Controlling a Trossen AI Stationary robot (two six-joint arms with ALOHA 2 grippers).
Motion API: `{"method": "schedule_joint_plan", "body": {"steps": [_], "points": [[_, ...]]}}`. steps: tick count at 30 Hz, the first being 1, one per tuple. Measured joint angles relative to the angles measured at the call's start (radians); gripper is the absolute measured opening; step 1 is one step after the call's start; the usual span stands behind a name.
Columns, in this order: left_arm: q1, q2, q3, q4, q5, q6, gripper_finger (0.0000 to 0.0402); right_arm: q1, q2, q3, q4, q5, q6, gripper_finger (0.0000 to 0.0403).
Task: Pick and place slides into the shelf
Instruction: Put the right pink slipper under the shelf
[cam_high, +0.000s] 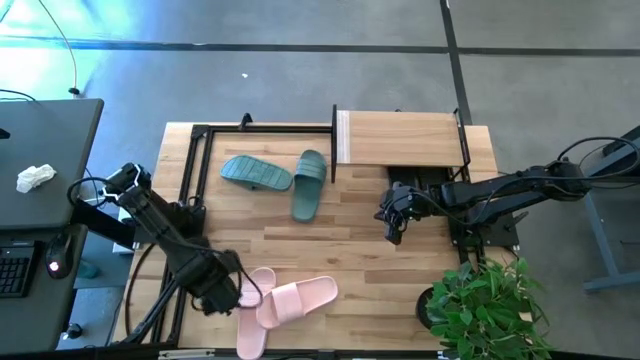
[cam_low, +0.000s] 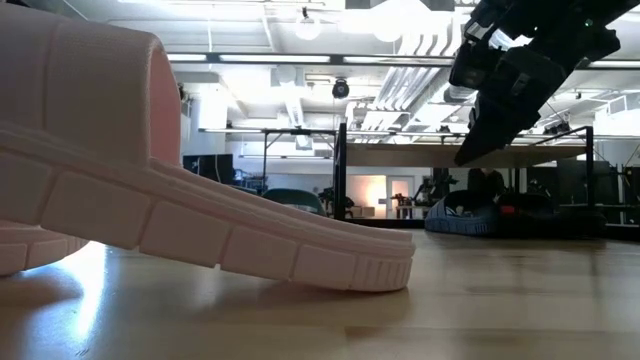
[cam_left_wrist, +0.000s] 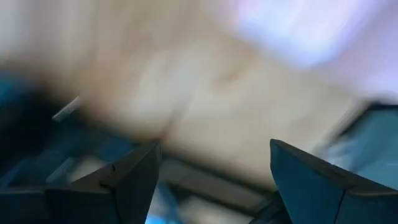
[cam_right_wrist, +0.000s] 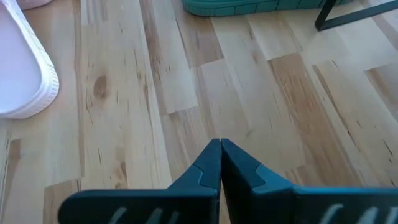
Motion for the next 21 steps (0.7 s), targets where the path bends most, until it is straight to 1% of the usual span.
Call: {"method": "schedule_joint_plan", "body": {"steps": [4,6,9,11,14,17,21], "points": [[-0.035,-0.033,-0.032,0.338,-0.139,0.051,0.028,0.0,0.0,0.0,0.0,-0.001,0.0,0.0],[-0.04,-0.041,-0.058,0.407,-0.193,0.042,0.028,0.0,0.0,0.0,0.002,-0.007,-0.015,0.0],[-0.026,-0.042,-0.113,0.469,-0.228,-0.003,0.028,0.0,0.0,0.0,0.003,-0.035,-0.018,0.0],[-0.006,-0.046,-0.171,0.543,-0.208,-0.033,0.028,0.0,0.0,0.0,0.003,-0.048,-0.018,0.0],[0.029,-0.049,-0.269,0.751,-0.136,-0.037,0.028,0.0,0.0,0.0,0.003,-0.084,-0.014,0.0],[0.065,-0.053,-0.359,0.975,-0.097,-0.034,0.028,0.001,0.0,0.0,0.003,-0.103,-0.015,0.0],[0.107,-0.059,-0.436,1.135,-0.048,0.007,0.028,0.0,0.0,0.0,0.002,-0.11,-0.018,0.0]]}}
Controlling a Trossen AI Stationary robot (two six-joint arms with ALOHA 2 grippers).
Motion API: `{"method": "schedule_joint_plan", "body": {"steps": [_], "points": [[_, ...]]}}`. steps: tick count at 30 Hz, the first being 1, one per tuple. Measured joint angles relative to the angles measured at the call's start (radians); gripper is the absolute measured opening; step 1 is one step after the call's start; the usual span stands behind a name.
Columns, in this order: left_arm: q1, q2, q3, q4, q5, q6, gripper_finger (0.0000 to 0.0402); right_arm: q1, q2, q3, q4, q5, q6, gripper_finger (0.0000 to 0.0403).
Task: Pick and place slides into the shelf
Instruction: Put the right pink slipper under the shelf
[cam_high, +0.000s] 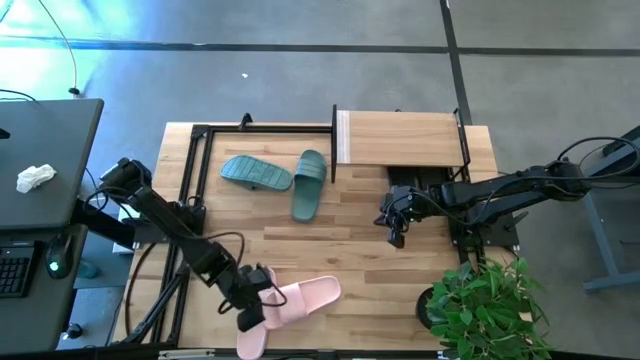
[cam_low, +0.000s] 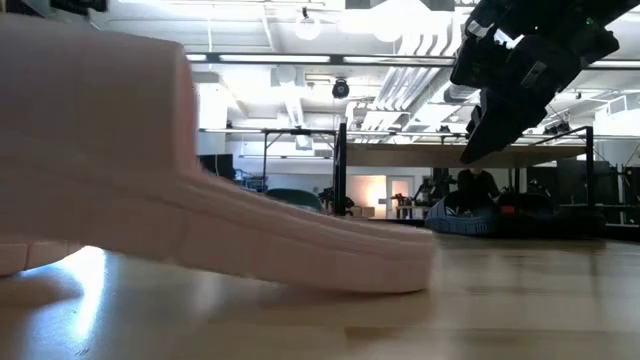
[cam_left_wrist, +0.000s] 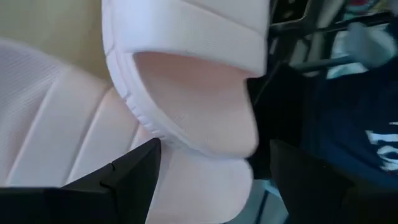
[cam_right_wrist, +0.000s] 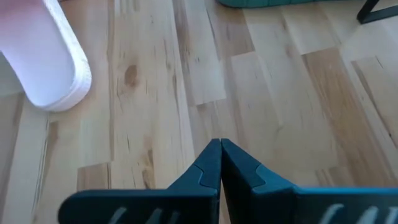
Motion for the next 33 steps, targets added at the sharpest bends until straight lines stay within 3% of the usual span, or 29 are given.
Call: {"method": "schedule_joint_plan", "body": {"steps": [10,29,33], "points": [[0.047,-0.002,-0.031,0.017,0.075,-0.007,0.028,0.0,0.0,0.0,-0.003,-0.007,-0.019,0.0],[0.047,0.059,-0.031,0.025,0.06,-0.007,0.0279,0.0,0.0,-0.001,-0.002,-0.007,-0.016,0.0],[0.046,0.059,-0.031,0.024,0.032,0.007,0.0251,0.0,0.0,-0.001,-0.001,-0.007,-0.018,0.0]]}}
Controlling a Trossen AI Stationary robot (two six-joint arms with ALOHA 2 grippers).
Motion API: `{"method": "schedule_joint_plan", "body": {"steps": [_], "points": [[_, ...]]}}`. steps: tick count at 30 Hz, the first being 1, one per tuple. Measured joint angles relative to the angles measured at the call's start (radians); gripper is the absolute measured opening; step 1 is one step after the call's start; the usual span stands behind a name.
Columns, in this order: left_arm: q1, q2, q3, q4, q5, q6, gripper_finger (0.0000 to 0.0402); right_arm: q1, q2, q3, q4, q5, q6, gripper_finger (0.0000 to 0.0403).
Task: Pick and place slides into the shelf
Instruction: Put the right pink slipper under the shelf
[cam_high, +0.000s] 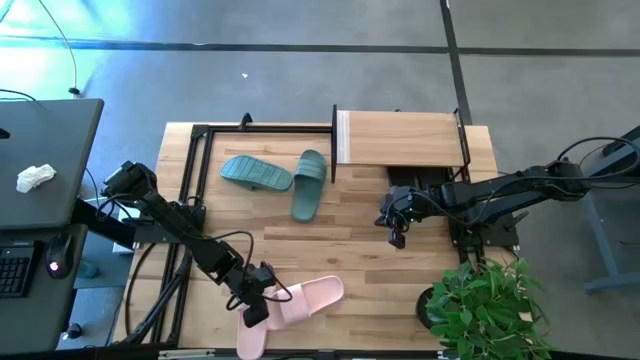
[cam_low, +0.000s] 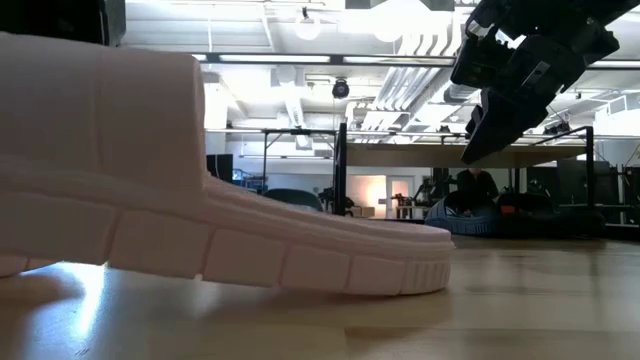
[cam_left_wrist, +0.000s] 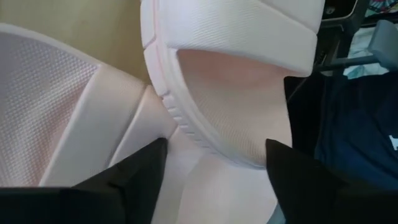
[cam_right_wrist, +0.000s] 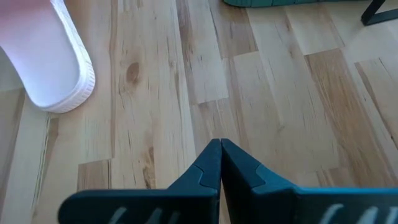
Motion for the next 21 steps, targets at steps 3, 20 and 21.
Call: {"method": "schedule_joint_plan", "body": {"steps": [3,20,21], "points": [[0.0,0.0,0.0,0.001,-0.02,0.004,0.0203,0.0,0.0,0.0,0.001,0.0,0.001,0.0],[0.0,0.0,0.002,0.008,-0.126,0.141,0.0009,0.0,0.0,-0.001,0.007,0.024,-0.019,0.0],[0.0,-0.001,0.002,0.015,-0.142,0.158,0.0005,0.0,0.0,-0.001,0.012,0.025,-0.038,0.0]]}}
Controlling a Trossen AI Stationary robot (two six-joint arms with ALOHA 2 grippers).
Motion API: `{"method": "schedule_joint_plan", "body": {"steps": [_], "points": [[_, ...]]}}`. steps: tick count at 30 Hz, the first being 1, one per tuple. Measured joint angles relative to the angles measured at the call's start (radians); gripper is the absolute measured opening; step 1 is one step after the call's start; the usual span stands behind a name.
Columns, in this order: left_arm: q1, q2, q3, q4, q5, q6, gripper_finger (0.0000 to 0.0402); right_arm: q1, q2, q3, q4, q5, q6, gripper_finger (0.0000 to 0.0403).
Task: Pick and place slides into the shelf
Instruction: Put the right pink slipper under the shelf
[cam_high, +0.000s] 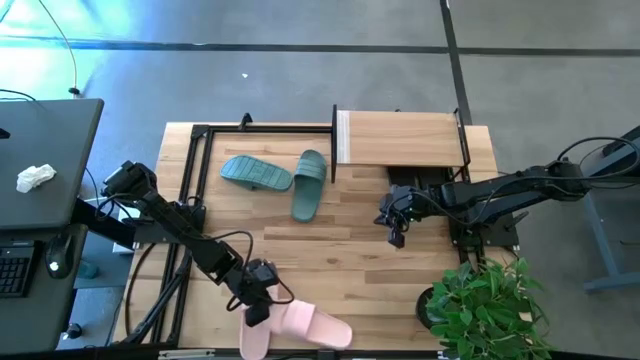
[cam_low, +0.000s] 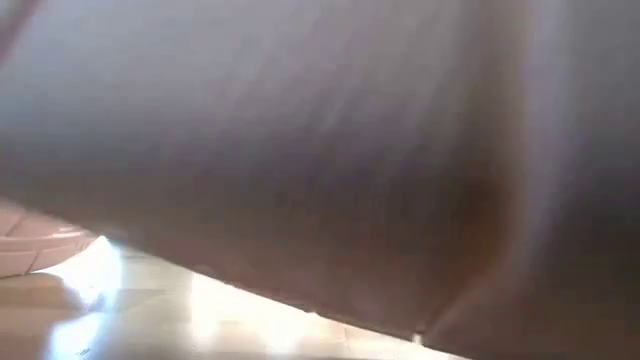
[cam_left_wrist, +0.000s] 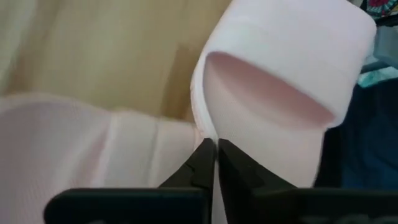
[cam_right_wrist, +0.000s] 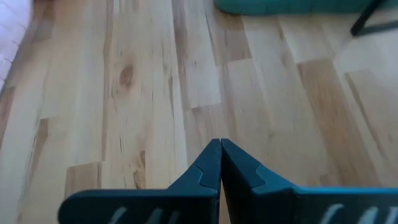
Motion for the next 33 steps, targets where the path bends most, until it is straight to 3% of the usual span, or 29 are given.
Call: {"method": "schedule_joint_plan", "body": {"steps": [4,11,21,27,33], "points": [[0.015,-0.006,-0.006,0.005,-0.076,0.062,0.0004,0.0,0.0,0.0,0.05,0.0,-0.051,0.0],[0.082,-0.014,-0.005,0.012,-0.074,0.196,0.0,0.0,0.0,0.0,0.133,-0.042,-0.137,0.0],[0.191,-0.014,-0.004,0.019,0.044,0.34,0.0001,0.139,0.0,0.0,0.266,-0.293,-0.3,0.0001],[0.232,-0.014,-0.003,0.022,0.053,0.403,0.0,0.284,0.0,0.0,0.342,-0.094,-0.411,0.0035],[0.228,-0.015,-0.003,0.022,0.082,0.431,0.0,0.321,0.0,0.0,0.34,0.117,-0.488,0.0097]]}}
